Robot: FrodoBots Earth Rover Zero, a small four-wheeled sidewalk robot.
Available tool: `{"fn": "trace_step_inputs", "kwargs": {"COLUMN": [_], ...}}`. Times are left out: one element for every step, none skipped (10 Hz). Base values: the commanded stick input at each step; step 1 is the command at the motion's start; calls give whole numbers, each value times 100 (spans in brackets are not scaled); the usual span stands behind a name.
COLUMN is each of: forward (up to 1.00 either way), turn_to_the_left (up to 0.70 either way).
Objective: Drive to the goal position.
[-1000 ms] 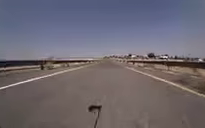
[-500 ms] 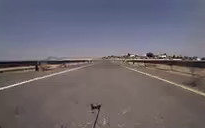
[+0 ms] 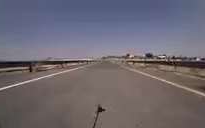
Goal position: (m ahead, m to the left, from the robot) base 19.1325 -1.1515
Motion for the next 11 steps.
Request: {"fn": "trace_step_inputs", "kwargs": {"forward": [100, 100, 100, 100, 100, 100, 100, 100, 100, 100, 100], "turn_to_the_left": [-1, -1, -1, -1, -1, -1, -1, -1, -1, -1, -1]}}
